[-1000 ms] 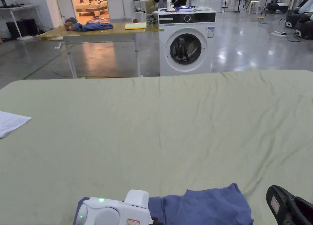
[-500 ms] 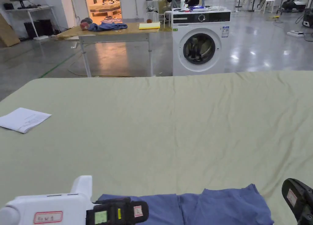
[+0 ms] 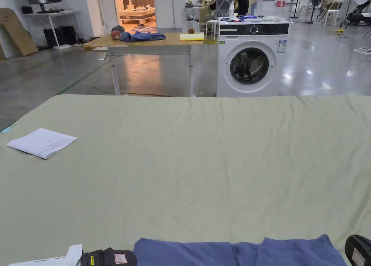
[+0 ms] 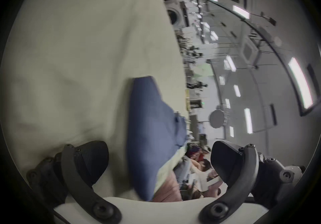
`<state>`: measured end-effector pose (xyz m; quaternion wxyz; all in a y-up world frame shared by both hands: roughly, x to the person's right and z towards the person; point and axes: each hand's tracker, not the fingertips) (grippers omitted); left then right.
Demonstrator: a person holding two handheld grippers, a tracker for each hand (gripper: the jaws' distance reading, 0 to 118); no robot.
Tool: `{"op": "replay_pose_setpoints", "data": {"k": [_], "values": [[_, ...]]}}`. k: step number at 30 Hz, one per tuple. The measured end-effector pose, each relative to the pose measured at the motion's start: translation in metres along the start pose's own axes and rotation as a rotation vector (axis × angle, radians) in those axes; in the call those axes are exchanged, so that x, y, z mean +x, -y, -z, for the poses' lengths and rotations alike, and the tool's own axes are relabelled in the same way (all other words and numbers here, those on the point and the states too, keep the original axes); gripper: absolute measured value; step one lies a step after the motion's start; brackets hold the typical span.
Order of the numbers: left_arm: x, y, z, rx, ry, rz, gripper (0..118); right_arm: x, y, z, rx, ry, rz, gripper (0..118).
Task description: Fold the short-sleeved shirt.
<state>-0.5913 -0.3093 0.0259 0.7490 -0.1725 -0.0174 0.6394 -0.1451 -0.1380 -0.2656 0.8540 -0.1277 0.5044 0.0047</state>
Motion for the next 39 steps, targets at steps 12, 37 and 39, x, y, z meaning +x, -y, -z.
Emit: {"op": "replay_pose_setpoints", "data": {"k": [12,37,39], "values": [[-0.023,-0.009,0.042,-0.078,-0.370,0.151,3,0.005,-0.002,-0.002,0.006,0.024,0.013,0],[0.181,0.043,0.103,-0.036,-0.663,0.497,6,0.032,0.002,-0.033,0.037,0.015,0.074,0],[0.177,0.046,0.138,-0.084,-0.578,0.437,40,0.037,0.002,-0.036,0.036,0.024,0.079,0]]}}
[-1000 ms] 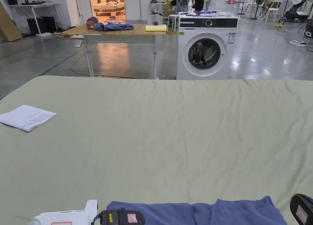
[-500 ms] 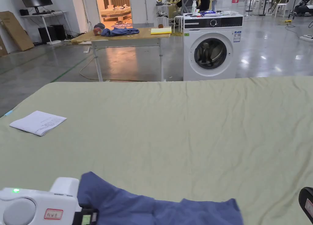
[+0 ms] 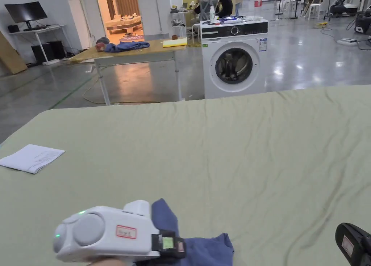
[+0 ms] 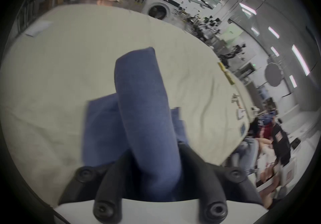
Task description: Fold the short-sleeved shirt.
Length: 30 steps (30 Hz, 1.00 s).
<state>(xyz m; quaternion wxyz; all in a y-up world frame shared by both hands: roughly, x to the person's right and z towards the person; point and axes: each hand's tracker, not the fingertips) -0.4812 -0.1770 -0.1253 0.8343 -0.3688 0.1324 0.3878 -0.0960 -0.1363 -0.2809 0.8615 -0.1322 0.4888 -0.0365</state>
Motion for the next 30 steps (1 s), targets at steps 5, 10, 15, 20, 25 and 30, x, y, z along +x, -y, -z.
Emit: {"op": "replay_pose_setpoints", "data": {"k": [5,10,15,20,25,30], "values": [[0.016,0.009,0.054,0.004,0.199,-0.101,84,0.010,0.000,-0.003,-0.008,0.026,0.024,0],[0.013,0.009,0.013,0.097,0.140,0.026,84,0.014,0.003,-0.004,-0.015,0.034,0.036,0],[0.023,0.025,-0.028,0.185,-0.064,0.330,34,0.014,0.005,0.000,-0.018,0.029,0.045,0],[0.044,0.031,-0.009,0.158,-0.048,0.384,0,0.013,0.006,0.002,-0.018,0.029,0.047,0],[0.055,0.032,0.056,0.017,-0.058,0.342,0,0.011,0.004,0.002,-0.025,0.028,0.029,0],[0.035,0.046,0.117,-0.114,-0.152,0.300,0,0.013,0.004,0.004,-0.040,0.035,0.021,0]]}}
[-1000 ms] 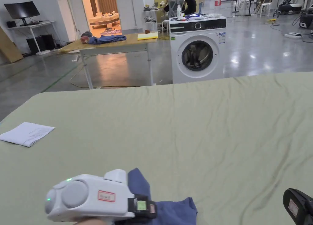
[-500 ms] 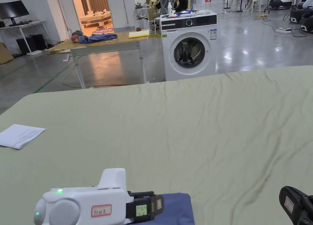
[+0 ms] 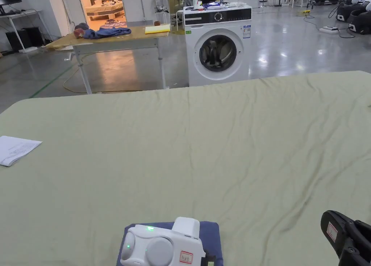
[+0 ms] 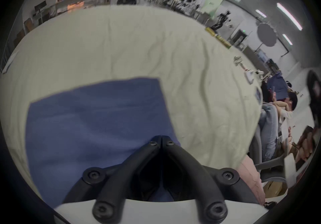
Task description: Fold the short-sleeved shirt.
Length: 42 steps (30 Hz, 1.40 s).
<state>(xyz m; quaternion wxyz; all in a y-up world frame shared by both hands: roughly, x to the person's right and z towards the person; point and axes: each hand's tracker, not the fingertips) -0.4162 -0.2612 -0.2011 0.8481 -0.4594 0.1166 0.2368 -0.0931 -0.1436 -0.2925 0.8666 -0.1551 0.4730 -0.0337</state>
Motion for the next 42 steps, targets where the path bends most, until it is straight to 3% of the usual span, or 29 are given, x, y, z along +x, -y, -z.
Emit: {"op": "replay_pose_setpoints", "data": {"k": [4,7,9,13,16,18,21,24,26,29,32,39,42], "values": [[-0.001,0.011,-0.003,0.111,0.135,-0.053,0,0.002,0.003,0.005,-0.021,-0.012,0.017,0],[-0.003,0.021,-0.034,0.216,0.378,-0.092,0,-0.001,0.002,0.007,-0.017,-0.070,0.052,0],[-0.001,0.027,-0.082,0.468,0.299,-0.029,0,-0.006,-0.007,0.006,0.022,-0.117,0.045,0],[0.005,0.043,-0.181,0.897,-0.065,0.084,0,-0.025,-0.035,0.000,0.176,-0.110,-0.098,0],[0.003,0.055,-0.227,1.104,-0.307,0.155,0,-0.042,-0.045,-0.001,0.301,-0.008,-0.178,0],[-0.001,0.066,-0.244,1.177,-0.414,0.142,0,-0.049,-0.043,0.003,0.364,0.051,-0.163,0],[-0.011,0.082,-0.244,1.207,-0.535,0.115,0,-0.053,-0.034,0.009,0.394,0.054,-0.127,0],[-0.024,0.110,-0.226,1.169,-0.596,0.055,0,-0.057,-0.013,0.012,0.397,0.156,-0.184,0],[-0.032,0.126,-0.216,1.117,-0.642,-0.025,0,-0.055,0.000,0.012,0.329,0.176,-0.151,0],[-0.043,0.134,-0.214,1.065,-0.563,-0.060,0,-0.050,0.003,0.007,0.304,0.176,-0.120,0],[-0.040,0.133,-0.220,1.082,-0.641,0.011,0,-0.047,-0.002,0.005,0.312,0.198,-0.143,0],[-0.039,0.131,-0.223,1.097,-0.614,-0.010,0,-0.046,-0.007,0.000,0.333,0.202,-0.133,0],[-0.039,0.134,-0.223,1.072,-0.585,0.002,0,-0.051,-0.017,0.002,0.244,0.122,-0.063,0]]}}
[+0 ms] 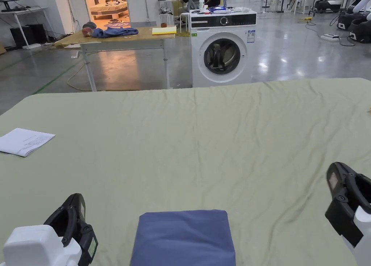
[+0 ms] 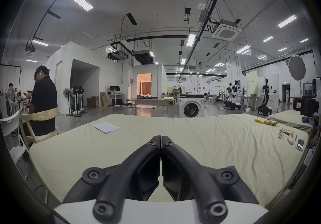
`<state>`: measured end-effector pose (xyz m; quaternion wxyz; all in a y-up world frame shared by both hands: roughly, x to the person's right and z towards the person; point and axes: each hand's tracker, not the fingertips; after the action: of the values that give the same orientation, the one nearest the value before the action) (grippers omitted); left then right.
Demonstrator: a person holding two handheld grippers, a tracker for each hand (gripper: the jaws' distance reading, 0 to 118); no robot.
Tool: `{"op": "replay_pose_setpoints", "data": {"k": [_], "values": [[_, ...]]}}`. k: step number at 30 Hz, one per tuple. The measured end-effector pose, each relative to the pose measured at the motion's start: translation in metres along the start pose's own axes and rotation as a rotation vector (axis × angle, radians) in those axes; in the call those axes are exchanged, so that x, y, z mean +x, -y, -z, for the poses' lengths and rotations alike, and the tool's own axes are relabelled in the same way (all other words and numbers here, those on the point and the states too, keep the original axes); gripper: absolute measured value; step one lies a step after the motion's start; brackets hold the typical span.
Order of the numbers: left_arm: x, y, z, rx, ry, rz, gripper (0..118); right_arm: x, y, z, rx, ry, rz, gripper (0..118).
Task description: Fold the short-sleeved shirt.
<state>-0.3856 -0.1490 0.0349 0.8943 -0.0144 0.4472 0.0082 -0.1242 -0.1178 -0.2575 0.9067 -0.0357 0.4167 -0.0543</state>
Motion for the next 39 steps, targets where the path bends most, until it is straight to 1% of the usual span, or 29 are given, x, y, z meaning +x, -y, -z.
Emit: {"op": "replay_pose_setpoints", "data": {"k": [1,2,3,4,7,8,9,11,12,13,14,15,16,17,18,19,20,21,22,23,24,26,27,30,32,34,35,36,39], "values": [[0.000,0.000,-0.001,-0.009,0.004,0.010,0,-0.003,-0.003,0.009,-0.063,-0.075,0.036,0],[-0.001,0.000,-0.003,-0.011,0.005,0.017,0,-0.007,-0.005,0.019,-0.122,-0.134,0.053,0],[-0.002,0.000,-0.004,-0.014,0.010,0.021,0,-0.014,-0.004,0.035,-0.229,-0.208,0.059,0],[-0.003,0.000,-0.004,-0.020,0.020,0.020,0,-0.022,0.000,0.055,-0.367,-0.273,0.049,0],[-0.004,0.001,-0.004,-0.045,0.025,0.017,0,-0.050,0.040,0.105,-0.726,-0.411,-0.031,0],[-0.005,0.002,-0.004,-0.052,0.028,0.015,0,-0.055,0.056,0.116,-0.785,-0.447,-0.011,0],[-0.008,0.004,-0.003,-0.071,0.035,0.007,0,-0.060,0.074,0.127,-0.855,-0.454,0.017,0],[-0.014,0.007,-0.002,-0.119,0.059,-0.028,0,-0.063,0.102,0.141,-0.928,-0.426,0.084,0],[-0.019,0.007,0.000,-0.136,0.059,-0.042,0,-0.061,0.116,0.147,-0.971,-0.394,0.095,0],[-0.024,0.009,0.002,-0.167,0.073,-0.064,0,-0.061,0.127,0.152,-0.999,-0.355,0.087,0],[-0.029,0.010,0.004,-0.190,0.076,-0.075,0,-0.060,0.134,0.156,-1.015,-0.328,0.051,0],[-0.035,0.011,0.008,-0.215,0.087,-0.093,0,-0.059,0.143,0.161,-1.039,-0.302,-0.007,0],[-0.042,0.012,0.014,-0.246,0.099,-0.114,1,-0.057,0.150,0.161,-1.056,-0.291,-0.047,0],[-0.048,0.013,0.022,-0.279,0.142,-0.138,5,-0.055,0.155,0.161,-1.038,-0.313,-0.031,0],[-0.055,0.015,0.031,-0.326,0.207,-0.180,20,-0.053,0.155,0.161,-1.023,-0.326,-0.017,0],[-0.066,0.018,0.047,-0.395,0.293,-0.241,43,-0.054,0.153,0.163,-1.029,-0.318,-0.010,0],[-0.073,0.023,0.060,-0.464,0.352,-0.322,71,-0.055,0.151,0.162,-1.034,-0.313,-0.008,0],[-0.081,0.031,0.077,-0.553,0.402,-0.421,91,-0.057,0.150,0.162,-1.041,-0.308,-0.014,0],[-0.089,0.042,0.094,-0.640,0.464,-0.515,97,-0.059,0.149,0.162,-1.044,-0.310,-0.040,0],[-0.096,0.053,0.109,-0.683,0.525,-0.603,97,-0.063,0.149,0.162,-1.039,-0.317,-0.077,0],[-0.102,0.064,0.123,-0.733,0.574,-0.688,97,-0.064,0.148,0.161,-1.035,-0.320,-0.090,0],[-0.113,0.095,0.154,-0.861,0.634,-0.866,97,-0.064,0.149,0.158,-1.025,-0.320,-0.093,0],[-0.115,0.107,0.166,-0.915,0.636,-0.907,97,-0.063,0.149,0.158,-1.022,-0.317,-0.088,0],[-0.105,0.142,0.194,-1.013,0.707,-0.945,97,-0.059,0.150,0.156,-1.025,-0.301,-0.030,0],[-0.086,0.160,0.210,-1.084,0.815,-0.961,96,-0.056,0.150,0.158,-1.032,-0.295,0.000,0],[-0.065,0.167,0.220,-1.058,0.943,-1.032,96,-0.056,0.150,0.157,-1.033,-0.292,0.013,0],[-0.053,0.172,0.226,-1.078,0.970,-1.071,96,-0.055,0.150,0.157,-1.032,-0.292,0.017,0],[-0.044,0.177,0.230,-1.102,0.967,-1.075,96,-0.056,0.150,0.157,-1.032,-0.291,0.017,0],[-0.026,0.182,0.230,-1.049,1.012,-1.024,96,-0.056,0.151,0.156,-1.032,-0.285,0.023,0]]}}
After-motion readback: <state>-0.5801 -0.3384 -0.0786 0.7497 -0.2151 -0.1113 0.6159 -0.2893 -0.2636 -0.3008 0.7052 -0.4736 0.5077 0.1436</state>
